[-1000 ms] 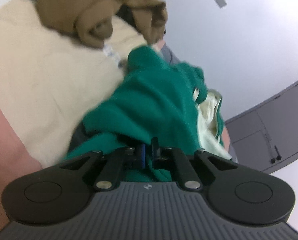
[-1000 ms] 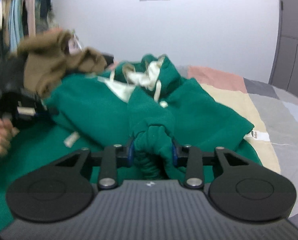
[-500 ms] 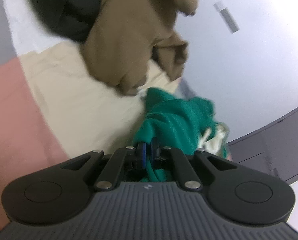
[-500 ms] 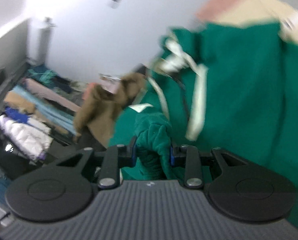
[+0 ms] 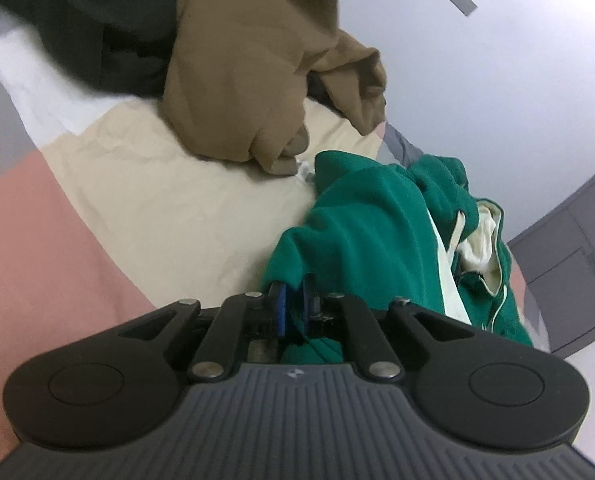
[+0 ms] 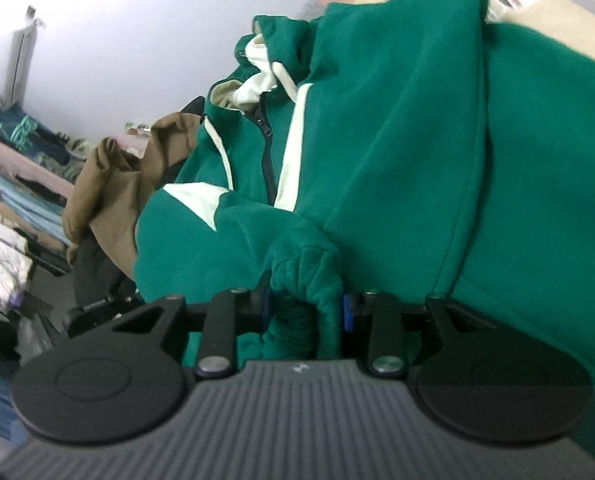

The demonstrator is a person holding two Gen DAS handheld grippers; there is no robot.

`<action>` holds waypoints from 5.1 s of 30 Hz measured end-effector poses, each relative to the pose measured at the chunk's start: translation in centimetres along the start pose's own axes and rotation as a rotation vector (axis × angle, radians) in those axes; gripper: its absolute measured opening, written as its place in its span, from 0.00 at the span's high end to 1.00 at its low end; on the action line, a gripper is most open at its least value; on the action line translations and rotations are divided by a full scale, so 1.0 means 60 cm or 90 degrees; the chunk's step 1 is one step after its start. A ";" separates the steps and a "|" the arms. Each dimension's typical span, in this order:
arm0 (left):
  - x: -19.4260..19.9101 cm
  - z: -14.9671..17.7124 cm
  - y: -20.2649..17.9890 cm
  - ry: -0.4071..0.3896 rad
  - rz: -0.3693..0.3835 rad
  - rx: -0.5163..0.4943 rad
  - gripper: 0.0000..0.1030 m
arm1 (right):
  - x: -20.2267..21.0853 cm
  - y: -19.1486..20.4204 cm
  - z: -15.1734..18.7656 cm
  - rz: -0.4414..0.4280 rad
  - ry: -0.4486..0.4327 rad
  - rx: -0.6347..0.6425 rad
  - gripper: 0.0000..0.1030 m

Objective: Fold large clothes

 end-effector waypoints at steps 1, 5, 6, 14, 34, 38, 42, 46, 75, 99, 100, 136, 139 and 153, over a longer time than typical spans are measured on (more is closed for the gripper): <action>0.005 0.001 -0.006 -0.001 -0.002 -0.008 0.87 | 0.004 0.004 0.000 0.005 -0.005 0.012 0.61; 0.032 0.008 -0.039 -0.002 -0.024 -0.047 0.59 | 0.021 0.020 0.000 0.023 -0.030 0.076 0.41; 0.040 0.011 -0.048 -0.005 -0.029 -0.062 0.57 | 0.028 0.024 0.003 0.030 -0.038 0.095 0.41; 0.096 0.049 -0.141 -0.028 -0.038 -0.196 0.52 | 0.061 0.069 0.030 0.039 -0.086 0.224 0.41; 0.035 0.194 -0.274 0.038 0.040 -0.323 0.52 | 0.058 0.098 0.046 0.019 -0.117 0.312 0.50; -0.001 0.216 -0.267 0.079 0.033 -0.332 0.52 | 0.023 0.084 0.061 0.056 -0.107 0.340 0.51; -0.022 0.227 -0.259 0.098 0.029 -0.333 0.52 | -0.018 0.061 0.072 0.094 -0.079 0.345 0.52; -0.007 0.214 -0.261 0.093 0.054 -0.319 0.52 | -0.008 0.068 0.062 0.080 -0.089 0.327 0.51; -0.454 -0.250 -0.312 0.029 0.075 -0.134 0.38 | -0.355 0.177 -0.471 -0.012 -0.132 0.165 0.20; -0.386 -0.310 -0.440 0.030 0.057 -0.278 0.97 | -0.349 0.316 -0.459 0.059 -0.143 0.347 0.78; -0.362 -0.310 -0.440 0.016 0.057 -0.285 0.97 | -0.326 0.323 -0.448 0.044 -0.164 0.360 0.78; 0.180 0.231 -0.286 0.042 0.111 -0.315 0.91 | 0.154 0.131 0.081 0.050 -0.201 0.398 0.68; 0.202 0.236 -0.281 0.046 0.110 -0.337 0.55 | 0.165 0.118 0.094 0.032 -0.171 0.367 0.55; 0.275 0.211 -0.276 -0.025 0.196 -0.259 0.43 | 0.186 0.132 0.127 -0.043 -0.183 0.360 0.38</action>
Point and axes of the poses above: each gripper's, at about its wrist camera, not at the fingertips, and x roughly against the way its jaws point, y to its left, z to its underside, the point moved 2 cm from there along -x, roughly the way its jaws point, and after that the axes turned 6 degrees about -x, right-handed, at the moved point
